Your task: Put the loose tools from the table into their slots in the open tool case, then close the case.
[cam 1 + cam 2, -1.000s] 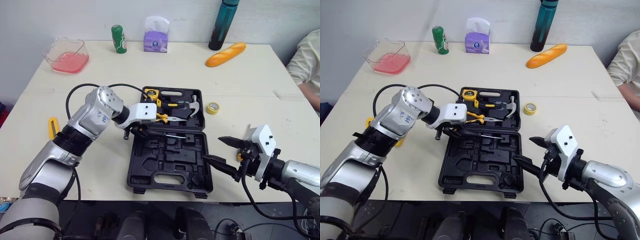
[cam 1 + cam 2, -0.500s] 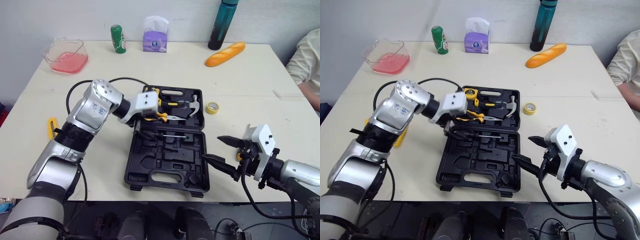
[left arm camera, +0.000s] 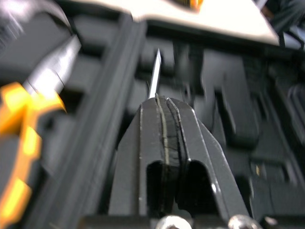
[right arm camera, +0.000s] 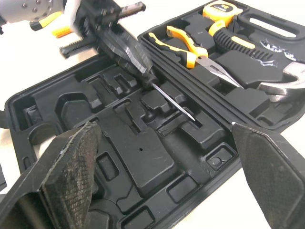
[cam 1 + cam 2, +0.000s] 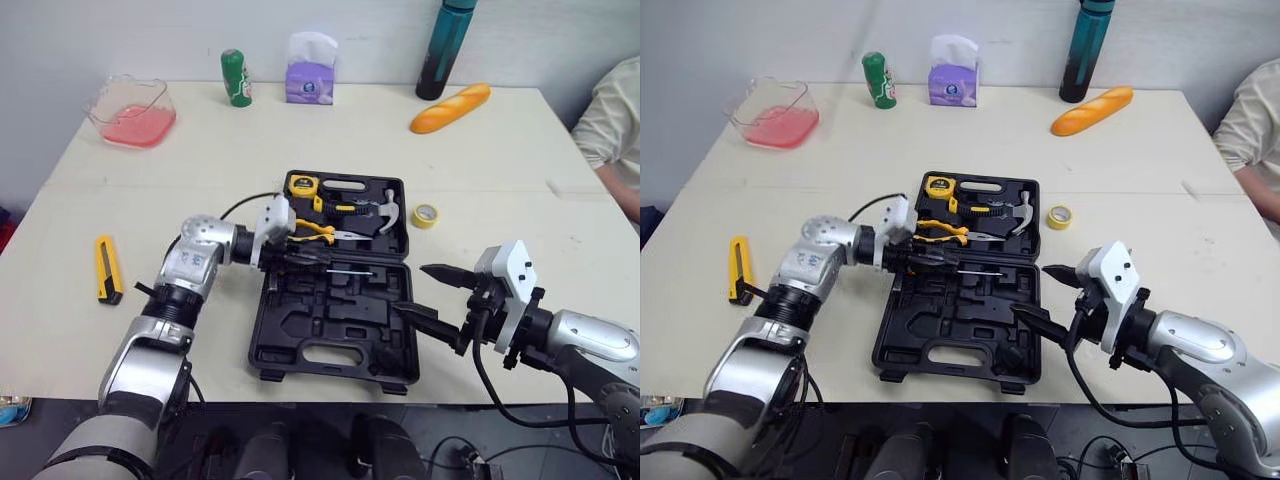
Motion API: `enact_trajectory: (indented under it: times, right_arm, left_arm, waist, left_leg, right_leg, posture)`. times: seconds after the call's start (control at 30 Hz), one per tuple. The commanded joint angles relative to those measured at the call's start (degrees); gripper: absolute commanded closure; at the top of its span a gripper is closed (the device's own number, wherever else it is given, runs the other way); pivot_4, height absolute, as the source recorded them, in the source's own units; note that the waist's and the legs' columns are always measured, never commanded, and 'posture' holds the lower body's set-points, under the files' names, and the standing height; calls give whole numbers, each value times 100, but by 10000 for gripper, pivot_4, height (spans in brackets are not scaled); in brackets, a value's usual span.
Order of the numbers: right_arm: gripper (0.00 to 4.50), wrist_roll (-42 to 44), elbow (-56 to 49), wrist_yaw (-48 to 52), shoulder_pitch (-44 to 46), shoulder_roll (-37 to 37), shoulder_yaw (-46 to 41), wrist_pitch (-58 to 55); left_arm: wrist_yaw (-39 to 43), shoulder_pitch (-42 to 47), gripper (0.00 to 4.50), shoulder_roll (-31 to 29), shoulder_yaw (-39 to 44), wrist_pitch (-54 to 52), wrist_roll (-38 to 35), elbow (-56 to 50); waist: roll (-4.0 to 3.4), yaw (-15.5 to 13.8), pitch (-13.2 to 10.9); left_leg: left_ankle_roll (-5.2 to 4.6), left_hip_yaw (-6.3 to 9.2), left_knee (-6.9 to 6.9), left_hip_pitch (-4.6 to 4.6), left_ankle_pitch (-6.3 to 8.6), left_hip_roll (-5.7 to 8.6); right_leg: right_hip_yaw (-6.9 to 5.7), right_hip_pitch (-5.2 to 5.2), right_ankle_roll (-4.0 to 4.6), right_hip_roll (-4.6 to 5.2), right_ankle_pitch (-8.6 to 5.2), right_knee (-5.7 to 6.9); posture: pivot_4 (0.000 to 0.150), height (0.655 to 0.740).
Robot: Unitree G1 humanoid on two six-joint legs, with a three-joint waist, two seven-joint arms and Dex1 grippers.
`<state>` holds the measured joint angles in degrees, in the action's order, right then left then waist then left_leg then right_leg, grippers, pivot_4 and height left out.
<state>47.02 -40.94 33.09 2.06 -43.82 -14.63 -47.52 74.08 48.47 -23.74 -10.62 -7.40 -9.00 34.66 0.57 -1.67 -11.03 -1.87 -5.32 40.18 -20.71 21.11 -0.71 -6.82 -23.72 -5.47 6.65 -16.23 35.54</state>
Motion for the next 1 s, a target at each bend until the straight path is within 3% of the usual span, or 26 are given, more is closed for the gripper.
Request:
enact_trajectory:
  times: [0.03,0.3,0.57,0.77,1.0]
  right_arm:
    - [0,89,-94,40,26,-60,-43,32]
    - [0,82,-112,15,-55,-26,-38,45]
    - [0,-1,-88,-12,-122,-23,26,62]
    - [0,-15,-75,20,-286,-102,-132,63]
    - [0,-52,-14,32,-274,-135,-90,92]
  left_arm:
    - [-124,104,44364,-4,-112,317,260,71]
    - [-359,141,44364,7,-342,569,689,384]
    - [-804,-36,44364,-124,-1099,359,1670,429]
    - [-838,-195,44364,26,-1095,627,1564,194]
    - [-767,35,44364,193,-395,928,874,218]
  waist:
    - [0,4,0]
    - [1,14,2]
    - [6,-1,85]
    - [-21,13,139]
    - [-31,-9,144]
  left_leg:
    - [0,0,0,0,0,0]
    - [-1,-1,0,10,0,-1]
    - [-6,0,-5,42,3,-1]
    - [-26,12,-14,109,33,-9]
    - [-37,11,-9,104,39,6]
  right_leg:
    - [0,0,0,0,0,0]
    - [1,9,0,2,0,1]
    - [4,40,0,5,0,-2]
    - [31,119,4,65,-3,-53]
    - [22,123,-3,87,1,-62]
  posture:
    - [1500,7400]
    - [1500,7400]
    - [1500,7400]
    - [1500,7400]
    - [1500,7400]
